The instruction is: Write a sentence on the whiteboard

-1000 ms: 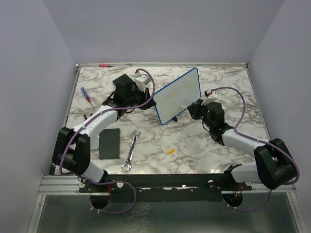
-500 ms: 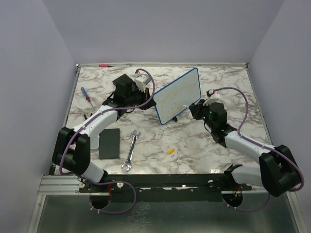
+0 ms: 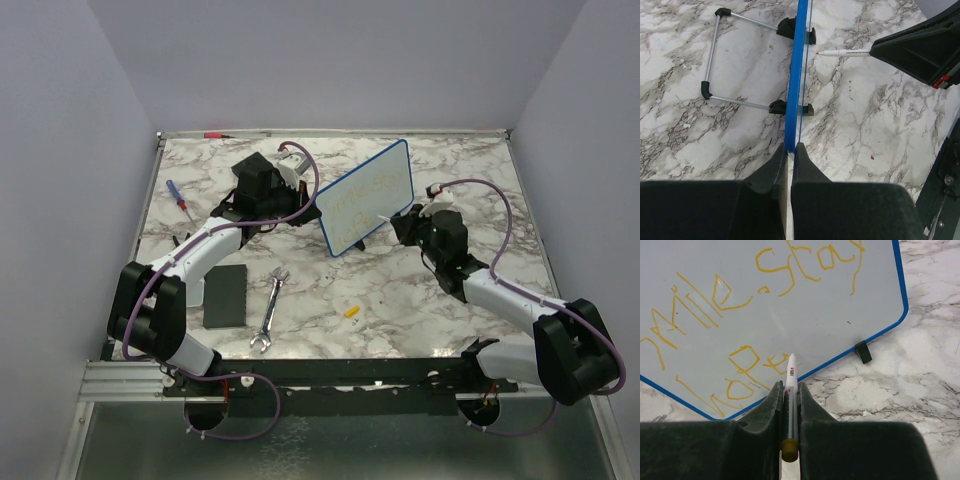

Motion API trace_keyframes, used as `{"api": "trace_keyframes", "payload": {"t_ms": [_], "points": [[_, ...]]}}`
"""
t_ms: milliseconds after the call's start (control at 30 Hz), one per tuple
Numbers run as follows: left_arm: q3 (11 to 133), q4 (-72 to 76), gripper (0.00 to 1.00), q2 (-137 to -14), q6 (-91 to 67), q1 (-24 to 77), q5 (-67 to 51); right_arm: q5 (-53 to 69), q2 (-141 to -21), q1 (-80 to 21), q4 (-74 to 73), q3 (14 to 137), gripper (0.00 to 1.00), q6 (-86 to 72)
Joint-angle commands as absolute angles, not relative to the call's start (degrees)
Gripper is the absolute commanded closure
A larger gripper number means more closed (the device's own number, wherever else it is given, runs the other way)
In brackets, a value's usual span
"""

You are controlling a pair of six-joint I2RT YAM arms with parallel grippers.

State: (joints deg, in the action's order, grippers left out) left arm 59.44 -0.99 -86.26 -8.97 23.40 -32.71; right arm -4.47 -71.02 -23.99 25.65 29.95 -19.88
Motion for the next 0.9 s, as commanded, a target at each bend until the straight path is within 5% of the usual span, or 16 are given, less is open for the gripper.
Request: {"api": "trace_keyframes", "payload": {"t_ms": [0,867], "points": [[59.7,-3.9,1.00,-85.9,-8.0,24.1,-32.3,-5.8,-70.6,-23.8,26.4,32.4,0.99,-19.7],[59.7,-3.9,1.00,-85.9,-8.1,24.2,-32.4,-1.6,-75.0,-23.7,30.1,36.8,0.99,-15.2]]}}
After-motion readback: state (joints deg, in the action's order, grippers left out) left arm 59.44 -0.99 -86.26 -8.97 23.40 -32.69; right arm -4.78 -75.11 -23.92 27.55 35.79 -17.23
